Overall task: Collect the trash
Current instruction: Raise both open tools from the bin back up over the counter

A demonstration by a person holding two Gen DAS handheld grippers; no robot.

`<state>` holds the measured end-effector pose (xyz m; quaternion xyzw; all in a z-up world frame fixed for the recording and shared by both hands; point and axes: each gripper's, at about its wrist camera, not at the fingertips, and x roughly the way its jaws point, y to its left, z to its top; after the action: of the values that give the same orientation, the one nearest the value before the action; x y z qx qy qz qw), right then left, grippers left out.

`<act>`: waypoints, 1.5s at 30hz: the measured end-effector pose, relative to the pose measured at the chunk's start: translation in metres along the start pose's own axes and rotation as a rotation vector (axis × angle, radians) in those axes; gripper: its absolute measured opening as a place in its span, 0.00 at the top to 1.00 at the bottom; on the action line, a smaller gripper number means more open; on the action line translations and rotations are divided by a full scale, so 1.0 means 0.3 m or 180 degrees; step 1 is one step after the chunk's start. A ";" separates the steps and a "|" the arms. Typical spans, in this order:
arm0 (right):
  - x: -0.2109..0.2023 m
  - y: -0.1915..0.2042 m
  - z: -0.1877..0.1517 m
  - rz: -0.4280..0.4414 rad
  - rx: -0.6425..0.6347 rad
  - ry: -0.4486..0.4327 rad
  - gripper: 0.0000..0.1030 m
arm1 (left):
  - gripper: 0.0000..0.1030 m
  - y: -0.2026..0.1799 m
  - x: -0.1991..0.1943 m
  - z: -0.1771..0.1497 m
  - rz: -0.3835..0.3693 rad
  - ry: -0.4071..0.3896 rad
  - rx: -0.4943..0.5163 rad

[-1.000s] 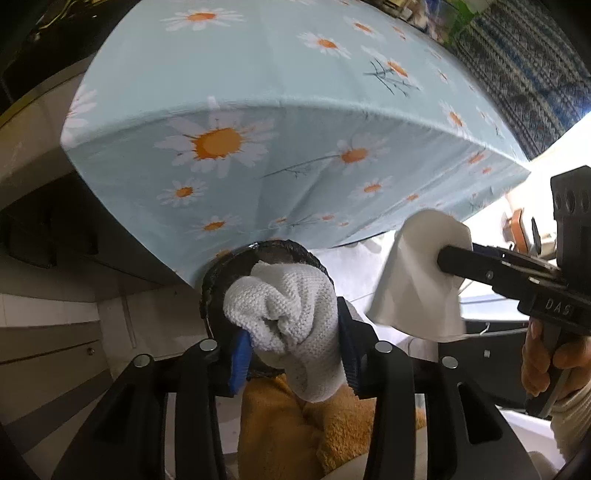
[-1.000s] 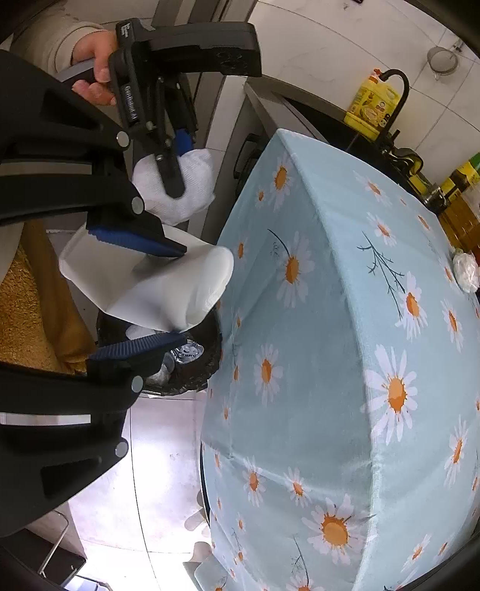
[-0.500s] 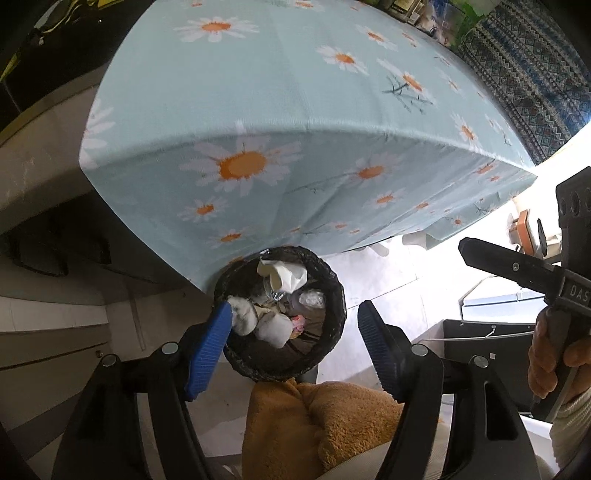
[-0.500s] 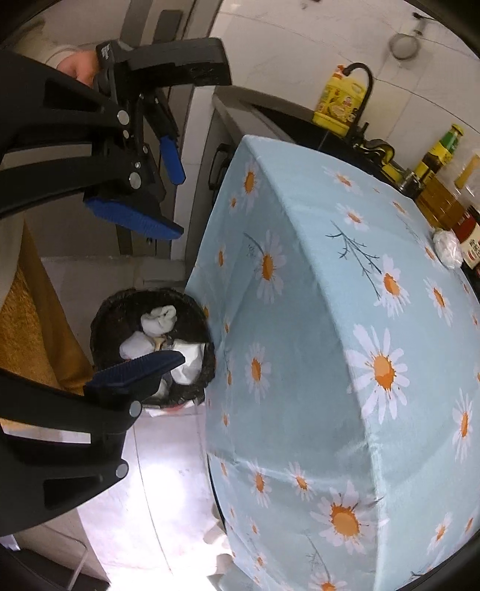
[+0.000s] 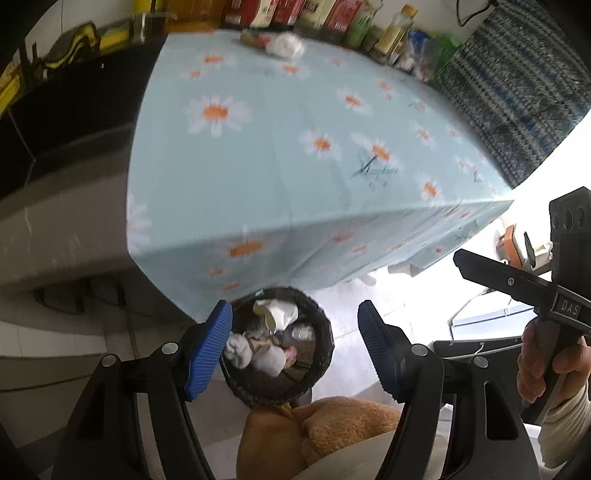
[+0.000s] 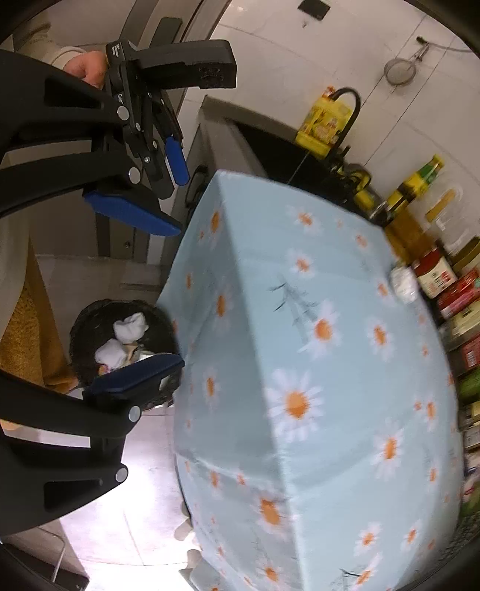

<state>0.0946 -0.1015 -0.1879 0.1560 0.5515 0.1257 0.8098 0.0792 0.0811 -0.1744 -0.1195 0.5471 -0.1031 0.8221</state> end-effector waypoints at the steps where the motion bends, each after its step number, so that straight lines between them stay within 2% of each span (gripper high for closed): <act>1: -0.011 0.010 0.004 -0.0004 -0.0008 -0.0040 0.34 | 0.34 0.000 -0.011 0.007 -0.0008 -0.0029 0.0012; 12: -0.104 0.089 0.070 -0.0059 -0.0075 -0.0360 0.34 | 0.34 0.024 -0.133 0.071 -0.0103 -0.0296 0.0120; 15: -0.132 0.104 0.090 -0.0089 -0.0088 -0.0466 0.23 | 0.34 0.027 -0.149 0.082 -0.0097 -0.0346 0.0125; 18: -0.156 0.118 0.112 -0.0110 -0.0082 -0.0568 0.23 | 0.34 0.029 -0.178 0.098 -0.0124 -0.0421 0.0140; 30: -0.168 0.154 0.234 -0.0198 -0.0182 -0.0676 0.21 | 0.34 0.082 -0.278 0.188 -0.0077 -0.0754 0.0021; 33: -0.150 0.160 0.292 -0.0202 -0.0262 -0.0685 0.11 | 0.34 0.105 -0.290 0.208 -0.0038 -0.0809 -0.0058; 39: -0.067 0.169 0.443 -0.0172 -0.0494 -0.0606 0.11 | 0.34 0.148 -0.294 0.245 0.0087 -0.0872 -0.0263; 45: 0.088 0.155 0.641 -0.0168 -0.0680 -0.0441 0.11 | 0.34 0.174 -0.262 0.285 0.0226 -0.0812 -0.0495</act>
<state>0.2818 -0.0707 -0.1262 0.0626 0.4817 0.1512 0.8609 0.1304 0.1617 -0.0898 -0.1755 0.4485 -0.0152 0.8763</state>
